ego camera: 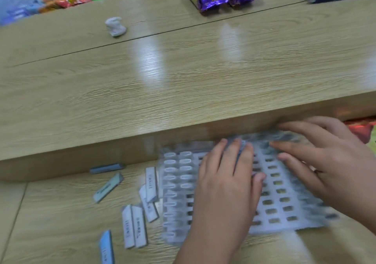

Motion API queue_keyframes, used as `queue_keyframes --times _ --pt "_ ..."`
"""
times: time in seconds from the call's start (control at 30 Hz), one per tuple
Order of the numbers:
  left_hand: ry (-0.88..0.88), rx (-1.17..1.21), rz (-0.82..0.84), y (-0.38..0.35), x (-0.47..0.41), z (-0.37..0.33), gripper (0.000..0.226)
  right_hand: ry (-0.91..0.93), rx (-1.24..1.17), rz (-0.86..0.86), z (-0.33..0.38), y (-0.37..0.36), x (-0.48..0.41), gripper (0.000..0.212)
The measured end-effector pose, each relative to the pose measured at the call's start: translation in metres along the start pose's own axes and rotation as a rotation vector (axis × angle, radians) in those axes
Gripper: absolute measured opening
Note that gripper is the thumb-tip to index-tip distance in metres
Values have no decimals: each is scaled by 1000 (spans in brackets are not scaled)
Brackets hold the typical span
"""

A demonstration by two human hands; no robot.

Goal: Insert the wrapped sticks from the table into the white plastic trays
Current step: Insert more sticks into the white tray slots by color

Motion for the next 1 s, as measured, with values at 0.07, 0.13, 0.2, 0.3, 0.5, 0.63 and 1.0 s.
queue_keyframes --times 0.07,0.13,0.2,0.3,0.5,0.63,1.0 --pt "43 53 -49 12 8 22 47 -34 -86 -38 27 -7 -4 34" --pt "118 111 -121 26 21 55 44 -25 -200 -38 64 -16 -12 30" --pt "210 153 -204 41 38 95 42 16 -283 -28 103 -29 -24 27" --pt "354 107 -232 56 69 156 39 91 -355 7 160 -51 -48 23" --pt "550 44 -1 48 124 242 28 52 -300 305 244 -110 -90 27" --pt "619 74 76 37 124 251 29 33 -125 373 269 -151 -109 26" --pt "885 221 38 58 169 282 19 -40 211 543 291 -176 -109 12"
Point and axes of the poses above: each hand's wrist, its own x-axis away from the middle knuckle, its own y-axis out of the back of the hand, z = x × y, the point moved 2 cm from there along -x, towards the middle knuckle, and after that the axes turned 4 degrees about -x, right-handed, at the moved point
